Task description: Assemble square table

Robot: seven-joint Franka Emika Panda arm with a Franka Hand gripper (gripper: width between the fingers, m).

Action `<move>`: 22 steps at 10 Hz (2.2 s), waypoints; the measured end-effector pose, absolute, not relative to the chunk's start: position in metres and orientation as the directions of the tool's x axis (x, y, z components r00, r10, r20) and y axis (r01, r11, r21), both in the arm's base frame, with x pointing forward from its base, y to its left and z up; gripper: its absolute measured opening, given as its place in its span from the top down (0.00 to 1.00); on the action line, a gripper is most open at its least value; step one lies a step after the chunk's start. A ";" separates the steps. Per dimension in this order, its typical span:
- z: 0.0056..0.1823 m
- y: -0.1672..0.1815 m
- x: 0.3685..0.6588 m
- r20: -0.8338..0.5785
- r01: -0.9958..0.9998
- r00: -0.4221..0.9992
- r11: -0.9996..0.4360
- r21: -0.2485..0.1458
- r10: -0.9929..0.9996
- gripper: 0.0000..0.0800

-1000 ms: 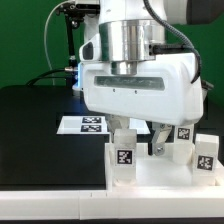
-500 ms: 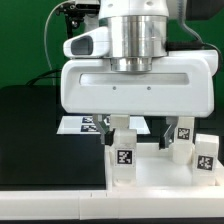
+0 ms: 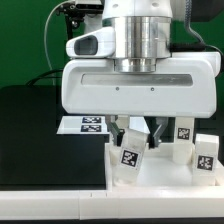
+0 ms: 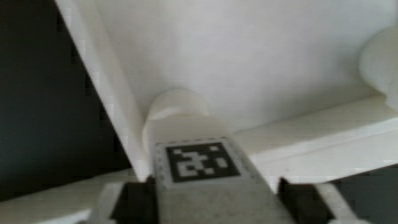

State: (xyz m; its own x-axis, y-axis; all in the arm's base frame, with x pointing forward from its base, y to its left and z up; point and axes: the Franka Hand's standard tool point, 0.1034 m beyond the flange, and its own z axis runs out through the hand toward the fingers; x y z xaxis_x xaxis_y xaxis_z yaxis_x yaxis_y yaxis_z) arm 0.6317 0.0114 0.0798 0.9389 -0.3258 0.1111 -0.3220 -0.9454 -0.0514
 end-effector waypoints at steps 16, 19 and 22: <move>0.073 0.000 0.626 0.109 -0.532 0.830 -0.836 -0.136 -0.547 0.20; 0.081 -0.009 0.635 0.195 -0.058 0.979 -0.998 -0.021 -0.061 0.19; 0.080 -0.008 0.632 0.187 0.074 0.979 -0.997 0.014 0.075 0.22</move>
Offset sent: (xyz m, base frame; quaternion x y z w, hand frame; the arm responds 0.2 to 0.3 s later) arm -0.0062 -0.0006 -0.0074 -0.0046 -0.0309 0.4117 0.9108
